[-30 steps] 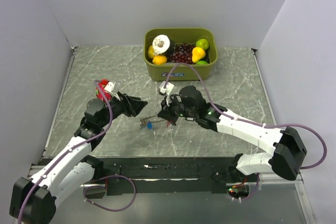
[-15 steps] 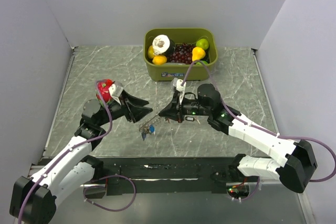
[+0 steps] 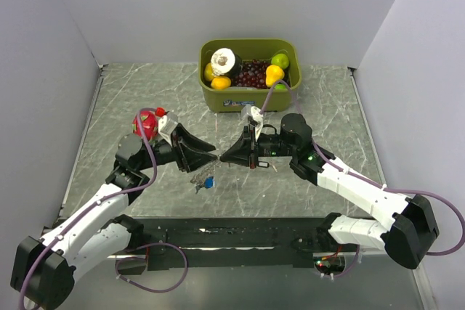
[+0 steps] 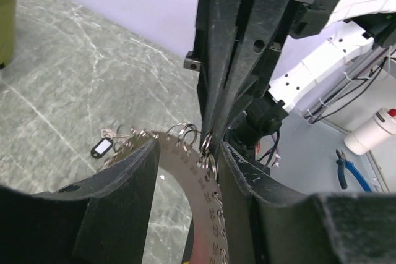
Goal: Put the keys on the keyring
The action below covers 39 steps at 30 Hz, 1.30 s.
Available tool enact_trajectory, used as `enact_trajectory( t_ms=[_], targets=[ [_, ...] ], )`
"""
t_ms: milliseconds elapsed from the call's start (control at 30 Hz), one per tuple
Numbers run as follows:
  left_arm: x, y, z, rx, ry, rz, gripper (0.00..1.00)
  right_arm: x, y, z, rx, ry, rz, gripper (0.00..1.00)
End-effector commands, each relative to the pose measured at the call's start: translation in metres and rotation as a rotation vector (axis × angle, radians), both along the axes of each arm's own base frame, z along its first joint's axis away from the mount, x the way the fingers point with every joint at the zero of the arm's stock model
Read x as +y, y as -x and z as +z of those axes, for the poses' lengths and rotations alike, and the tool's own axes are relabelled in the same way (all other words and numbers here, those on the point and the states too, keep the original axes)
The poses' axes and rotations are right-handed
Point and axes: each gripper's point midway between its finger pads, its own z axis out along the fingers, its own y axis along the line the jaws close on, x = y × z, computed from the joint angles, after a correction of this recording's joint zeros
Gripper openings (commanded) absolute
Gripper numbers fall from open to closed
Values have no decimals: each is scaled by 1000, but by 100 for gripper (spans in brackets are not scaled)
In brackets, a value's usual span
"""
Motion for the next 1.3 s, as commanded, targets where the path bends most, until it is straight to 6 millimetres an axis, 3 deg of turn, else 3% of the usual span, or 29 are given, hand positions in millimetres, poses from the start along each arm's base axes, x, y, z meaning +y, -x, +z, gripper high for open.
enact_trajectory(
  t_ms=[0, 300, 400, 433, 533, 833, 900, 1033, 1067, 1100, 1267],
  targets=[
    [-6, 5, 21, -67, 8, -31, 47, 2, 1, 27, -60, -82, 28, 0],
    [-12, 1, 15, -55, -25, -21, 34, 1, 4, 27, -52, -95, 32, 0],
    [-12, 1, 15, -54, -27, -24, 24, 0, 5, 27, -54, -97, 37, 0],
    [-12, 1, 15, -54, -28, -25, 15, 0, 6, 26, -50, -97, 38, 0],
    [-13, 2, 15, -53, -25, -32, 1, -1, 7, 28, -53, -101, 45, 0],
    [-13, 3, 18, -59, -37, -22, 1, 0, 5, 27, -30, -83, 41, 1],
    [-11, 3, 18, -52, -56, -7, 1, 1, 2, 27, -31, -77, 29, 15],
    [-11, -3, 16, -58, -103, 44, 1, -1, -7, 22, -24, -45, -28, 20],
    [-12, -3, 17, -56, -105, 46, 1, -2, -9, 22, -23, -40, -40, 14],
    [-12, -2, 18, -58, -104, 44, 1, -2, -9, 23, -30, -36, -41, 0],
    [-14, -2, 18, -54, -106, 45, 1, -1, -15, 19, -22, -10, -57, 0]
  ],
)
